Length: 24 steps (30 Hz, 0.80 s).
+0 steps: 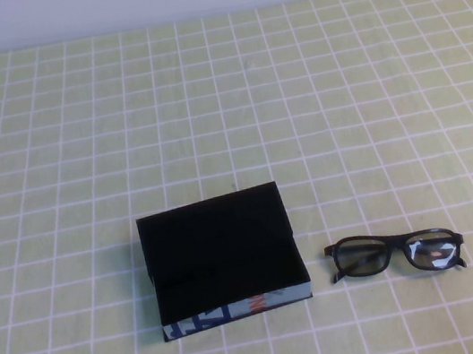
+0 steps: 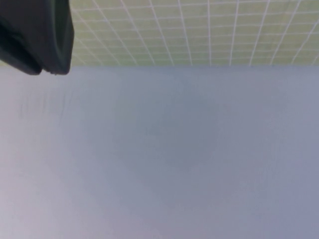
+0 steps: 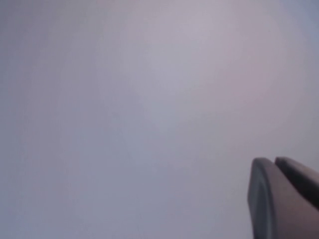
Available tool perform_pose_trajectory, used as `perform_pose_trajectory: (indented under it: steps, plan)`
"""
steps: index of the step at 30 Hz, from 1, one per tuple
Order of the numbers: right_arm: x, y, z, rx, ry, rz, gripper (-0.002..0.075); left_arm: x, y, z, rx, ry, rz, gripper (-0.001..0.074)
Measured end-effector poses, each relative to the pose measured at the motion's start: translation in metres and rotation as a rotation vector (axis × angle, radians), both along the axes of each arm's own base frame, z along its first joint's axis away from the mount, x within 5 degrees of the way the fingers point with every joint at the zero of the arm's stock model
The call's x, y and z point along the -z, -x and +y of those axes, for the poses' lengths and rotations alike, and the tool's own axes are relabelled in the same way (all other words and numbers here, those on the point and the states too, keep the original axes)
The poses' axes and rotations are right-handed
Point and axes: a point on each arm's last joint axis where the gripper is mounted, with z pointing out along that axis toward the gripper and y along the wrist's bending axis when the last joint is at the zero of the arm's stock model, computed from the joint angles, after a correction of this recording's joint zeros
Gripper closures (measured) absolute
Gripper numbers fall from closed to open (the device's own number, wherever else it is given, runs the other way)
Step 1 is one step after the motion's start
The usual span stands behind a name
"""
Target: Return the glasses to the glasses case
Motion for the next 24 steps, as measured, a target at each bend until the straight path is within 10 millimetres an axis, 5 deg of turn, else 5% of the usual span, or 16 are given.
perform_pose_trajectory:
  steps: [7, 13, 18, 24]
  plan:
    - [-0.019, 0.015, -0.001, -0.025, -0.041, -0.243, 0.0743, -0.017, 0.005, 0.001, 0.043, 0.175, -0.162, 0.0738]
    - [-0.073, 0.035, 0.009, -0.225, -0.079, -0.318, 0.0743, -0.044, 0.019, 0.004, 0.077, 0.256, -0.412, 0.0738]
    - [-0.119, 0.051, 0.012, -0.331, -0.139, -0.207, 0.0743, -0.095, 0.035, 0.007, 0.084, 0.262, -0.445, 0.0738]
    - [-0.149, 0.022, 0.011, -0.252, -0.126, 0.041, 0.0743, -0.138, 0.022, 0.004, 0.068, 0.226, -0.220, 0.0738]
